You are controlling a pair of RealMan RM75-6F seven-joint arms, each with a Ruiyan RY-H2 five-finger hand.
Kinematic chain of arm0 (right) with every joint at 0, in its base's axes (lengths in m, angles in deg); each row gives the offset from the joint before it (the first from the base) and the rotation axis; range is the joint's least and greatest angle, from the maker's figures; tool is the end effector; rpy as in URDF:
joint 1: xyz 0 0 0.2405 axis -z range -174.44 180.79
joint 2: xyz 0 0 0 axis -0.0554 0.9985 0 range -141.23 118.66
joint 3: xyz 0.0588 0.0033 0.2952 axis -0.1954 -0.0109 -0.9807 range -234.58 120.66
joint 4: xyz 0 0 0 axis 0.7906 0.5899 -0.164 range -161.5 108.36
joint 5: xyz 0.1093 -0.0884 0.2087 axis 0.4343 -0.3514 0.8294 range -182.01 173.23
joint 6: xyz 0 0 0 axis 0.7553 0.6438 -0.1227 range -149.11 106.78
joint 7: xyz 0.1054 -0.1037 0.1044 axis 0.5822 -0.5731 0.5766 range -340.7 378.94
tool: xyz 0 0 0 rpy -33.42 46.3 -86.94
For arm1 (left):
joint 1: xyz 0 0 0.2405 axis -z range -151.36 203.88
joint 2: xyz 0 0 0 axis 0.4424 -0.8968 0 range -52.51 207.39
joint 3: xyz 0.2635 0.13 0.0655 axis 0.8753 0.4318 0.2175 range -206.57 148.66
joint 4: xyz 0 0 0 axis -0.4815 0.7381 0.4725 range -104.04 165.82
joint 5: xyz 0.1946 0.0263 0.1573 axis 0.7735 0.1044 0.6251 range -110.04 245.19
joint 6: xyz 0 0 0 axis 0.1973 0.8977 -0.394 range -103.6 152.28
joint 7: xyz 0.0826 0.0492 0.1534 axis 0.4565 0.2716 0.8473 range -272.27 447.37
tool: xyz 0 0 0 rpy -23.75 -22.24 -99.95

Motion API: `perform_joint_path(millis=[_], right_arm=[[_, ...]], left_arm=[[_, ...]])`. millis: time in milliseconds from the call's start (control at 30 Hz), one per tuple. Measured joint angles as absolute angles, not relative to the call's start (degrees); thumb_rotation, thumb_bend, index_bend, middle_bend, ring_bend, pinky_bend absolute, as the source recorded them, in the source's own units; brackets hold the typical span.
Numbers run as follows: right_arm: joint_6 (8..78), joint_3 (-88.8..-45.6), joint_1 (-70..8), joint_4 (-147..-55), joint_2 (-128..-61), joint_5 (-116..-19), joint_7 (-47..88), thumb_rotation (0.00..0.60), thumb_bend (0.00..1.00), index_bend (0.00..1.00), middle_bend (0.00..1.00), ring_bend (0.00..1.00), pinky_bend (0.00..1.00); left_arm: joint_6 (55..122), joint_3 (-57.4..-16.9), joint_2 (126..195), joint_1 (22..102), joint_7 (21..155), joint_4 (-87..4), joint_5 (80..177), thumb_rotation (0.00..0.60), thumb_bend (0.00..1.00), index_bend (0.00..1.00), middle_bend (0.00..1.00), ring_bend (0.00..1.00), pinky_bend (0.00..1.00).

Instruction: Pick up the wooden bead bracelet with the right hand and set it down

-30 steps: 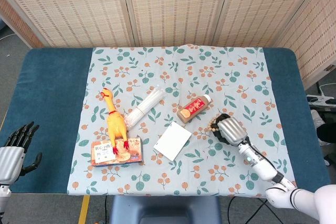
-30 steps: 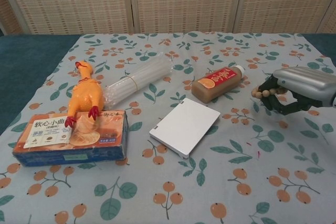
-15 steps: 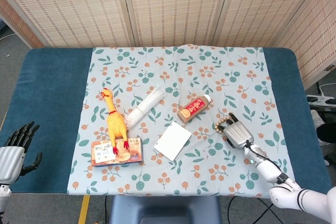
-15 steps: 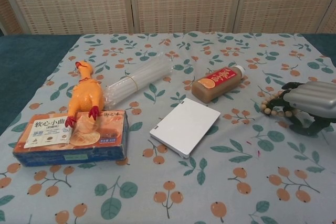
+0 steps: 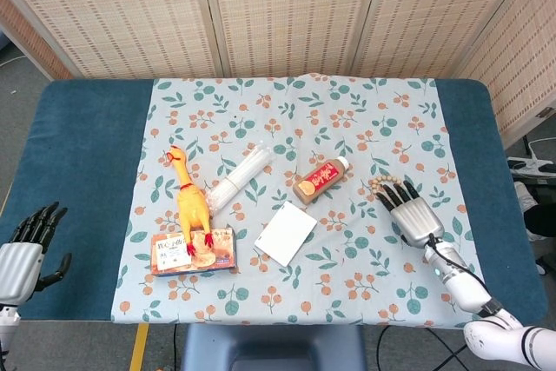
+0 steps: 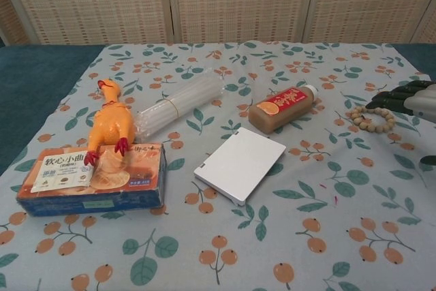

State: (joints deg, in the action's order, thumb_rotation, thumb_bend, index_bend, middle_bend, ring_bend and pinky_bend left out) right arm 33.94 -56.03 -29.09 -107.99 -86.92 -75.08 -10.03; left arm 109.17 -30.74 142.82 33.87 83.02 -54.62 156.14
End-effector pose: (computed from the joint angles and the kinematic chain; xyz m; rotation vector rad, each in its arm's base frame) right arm -0.3306 -0.3677 0.0050 1.9427 -0.6311 0.4054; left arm -0.3770 0.2406 0.1392 -1.4597 -0.8575 -0.9348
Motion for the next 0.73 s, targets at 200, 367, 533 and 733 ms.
perform_joint_path(millis=[200,367,533,733], right_arm=[[33.97,-56.64,-28.16,-110.46,-85.08,-76.20,-3.80,0.600,0.13,0.00,0.00,0.00,0.00],[42.87,-56.21,-24.40,-113.27,-83.76,-81.09,-1.21,0.600,0.13,0.00,0.00,0.00,0.00],[58.94,-54.04,-16.59,-115.64,-83.49,-87.78,-3.41,0.600,0.13,0.00,0.00,0.00,0.00],[69.74,-51.88,-6.78,-116.19,-83.88,-92.69,-3.30,0.600,0.13,0.00,0.00,0.00,0.00]], left_arm=[[109.59,-30.78,142.82,33.69,83.11,-54.67,156.14,0.600,0.45,0.00,0.00,0.00,0.14],[110.34,-30.94,143.16,33.62,83.11,-54.21,156.56,0.600,0.45,0.00,0.00,0.00,0.14],[111.32,-30.97,143.83,33.59,82.98,-53.24,157.50,0.600,0.45,0.00,0.00,0.00,0.14],[111.99,-31.01,144.62,33.61,83.32,-52.38,158.07,0.600,0.45,0.00,0.00,0.00,0.14]])
